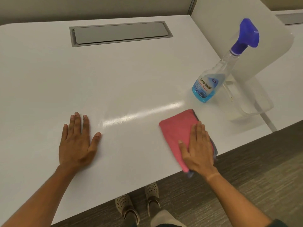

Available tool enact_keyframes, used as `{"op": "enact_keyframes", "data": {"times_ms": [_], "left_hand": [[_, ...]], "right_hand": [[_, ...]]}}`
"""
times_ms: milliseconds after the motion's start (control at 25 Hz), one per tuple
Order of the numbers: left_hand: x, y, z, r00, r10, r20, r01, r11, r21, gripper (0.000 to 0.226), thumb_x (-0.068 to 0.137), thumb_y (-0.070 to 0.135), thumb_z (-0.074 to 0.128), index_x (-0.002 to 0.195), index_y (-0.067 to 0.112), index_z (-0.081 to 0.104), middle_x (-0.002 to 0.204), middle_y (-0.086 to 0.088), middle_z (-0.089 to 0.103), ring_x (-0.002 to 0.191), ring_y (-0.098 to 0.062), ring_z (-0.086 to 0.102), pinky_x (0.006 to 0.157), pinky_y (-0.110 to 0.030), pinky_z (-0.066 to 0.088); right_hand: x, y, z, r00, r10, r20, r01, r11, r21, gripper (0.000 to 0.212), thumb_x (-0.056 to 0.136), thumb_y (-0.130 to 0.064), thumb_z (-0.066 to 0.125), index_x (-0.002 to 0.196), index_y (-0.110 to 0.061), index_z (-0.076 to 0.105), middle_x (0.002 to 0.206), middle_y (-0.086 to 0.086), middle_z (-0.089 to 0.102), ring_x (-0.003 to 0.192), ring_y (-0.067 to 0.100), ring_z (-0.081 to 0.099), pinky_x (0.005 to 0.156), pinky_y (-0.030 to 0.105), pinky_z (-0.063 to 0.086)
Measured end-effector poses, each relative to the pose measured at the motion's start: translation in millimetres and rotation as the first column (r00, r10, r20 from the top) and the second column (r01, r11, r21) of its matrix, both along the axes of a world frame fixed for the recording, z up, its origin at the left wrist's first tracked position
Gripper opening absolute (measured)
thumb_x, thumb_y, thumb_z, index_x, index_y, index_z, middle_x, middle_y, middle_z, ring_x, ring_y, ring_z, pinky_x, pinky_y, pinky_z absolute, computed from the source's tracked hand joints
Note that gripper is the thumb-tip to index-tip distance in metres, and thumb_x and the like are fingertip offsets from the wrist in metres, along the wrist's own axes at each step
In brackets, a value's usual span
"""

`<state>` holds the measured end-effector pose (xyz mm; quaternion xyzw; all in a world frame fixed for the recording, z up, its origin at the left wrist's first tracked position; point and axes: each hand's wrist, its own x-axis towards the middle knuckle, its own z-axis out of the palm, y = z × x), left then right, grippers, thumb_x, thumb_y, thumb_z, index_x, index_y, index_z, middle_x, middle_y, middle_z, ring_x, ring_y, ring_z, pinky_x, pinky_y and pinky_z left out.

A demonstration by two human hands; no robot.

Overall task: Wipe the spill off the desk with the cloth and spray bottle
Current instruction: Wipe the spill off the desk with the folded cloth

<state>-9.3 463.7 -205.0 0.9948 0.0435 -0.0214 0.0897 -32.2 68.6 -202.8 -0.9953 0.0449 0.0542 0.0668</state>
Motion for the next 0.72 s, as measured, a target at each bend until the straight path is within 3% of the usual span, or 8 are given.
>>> {"op": "enact_keyframes", "data": {"times_ms": [80, 160, 320, 480, 560, 720], "left_hand": [[0.5, -0.5, -0.9, 1.0, 0.005, 0.003, -0.005, 1.0, -0.001, 0.081, 0.092, 0.062, 0.011, 0.154, 0.01, 0.009, 0.163, -0.015, 0.006, 0.151, -0.023, -0.002, 0.122, -0.044, 0.003], [1.0, -0.5, -1.4, 1.0, 0.009, 0.003, -0.009, 1.0, 0.005, 0.081, 0.092, 0.062, 0.012, 0.154, 0.01, 0.01, 0.163, -0.016, 0.006, 0.151, -0.023, -0.002, 0.122, -0.044, 0.003], [0.4, -1.4, -0.2, 1.0, 0.003, -0.004, -0.003, 1.0, 0.0, 0.081, 0.092, 0.062, 0.011, 0.154, 0.01, 0.009, 0.163, -0.016, 0.005, 0.151, -0.023, -0.003, 0.122, -0.043, 0.002], [-0.9, 0.3, 1.6, 1.0, -0.004, -0.013, 0.003, 1.0, -0.014, 0.082, 0.091, 0.062, 0.01, 0.155, 0.01, 0.008, 0.163, -0.015, 0.003, 0.151, -0.023, -0.003, 0.122, -0.044, 0.002], [-1.0, -1.0, 2.7, 1.0, -0.001, -0.015, 0.001, 1.0, -0.013, 0.082, 0.091, 0.062, 0.009, 0.155, 0.01, 0.008, 0.163, -0.015, 0.003, 0.151, -0.023, -0.003, 0.122, -0.044, 0.002], [0.6, -4.3, 3.2, 1.0, 0.018, -0.006, -0.019, 1.0, -0.002, 0.081, 0.091, 0.061, 0.011, 0.155, 0.01, 0.009, 0.163, -0.016, 0.004, 0.151, -0.024, -0.002, 0.122, -0.042, 0.001]], "right_hand": [[32.6, 6.3, 4.1, 0.995, -0.103, 0.005, 0.103, 0.995, 0.017, 0.088, 0.094, -0.064, 0.022, 0.154, -0.005, -0.002, 0.162, 0.022, 0.003, 0.15, 0.032, 0.004, 0.122, 0.047, 0.008], [62.5, 22.7, 10.1, 0.995, -0.098, -0.006, 0.098, 0.994, 0.047, 0.088, 0.095, -0.061, 0.028, 0.154, -0.002, 0.0, 0.162, 0.023, 0.003, 0.15, 0.034, 0.003, 0.122, 0.049, 0.009], [46.6, 71.0, 8.2, 0.991, 0.134, 0.026, -0.135, 0.99, 0.038, 0.086, 0.094, -0.063, 0.026, 0.154, -0.003, 0.009, 0.161, 0.022, 0.009, 0.15, 0.032, 0.004, 0.122, 0.047, 0.006], [-23.1, 66.5, 0.4, 0.947, 0.322, 0.0, -0.321, 0.945, 0.057, 0.084, 0.095, -0.066, 0.021, 0.156, -0.011, 0.002, 0.163, 0.015, 0.003, 0.151, 0.023, -0.004, 0.12, 0.044, 0.001], [-25.2, 35.1, 2.3, 0.964, 0.267, -0.005, -0.267, 0.964, 0.01, 0.084, 0.095, -0.067, 0.02, 0.156, -0.012, -0.001, 0.162, 0.014, 0.0, 0.151, 0.024, -0.003, 0.12, 0.045, 0.002], [30.9, 31.3, 8.7, 0.998, -0.059, 0.023, 0.058, 0.997, 0.054, 0.088, 0.094, -0.065, 0.023, 0.155, -0.006, -0.001, 0.163, 0.019, 0.001, 0.151, 0.031, 0.002, 0.123, 0.046, 0.006]]}}
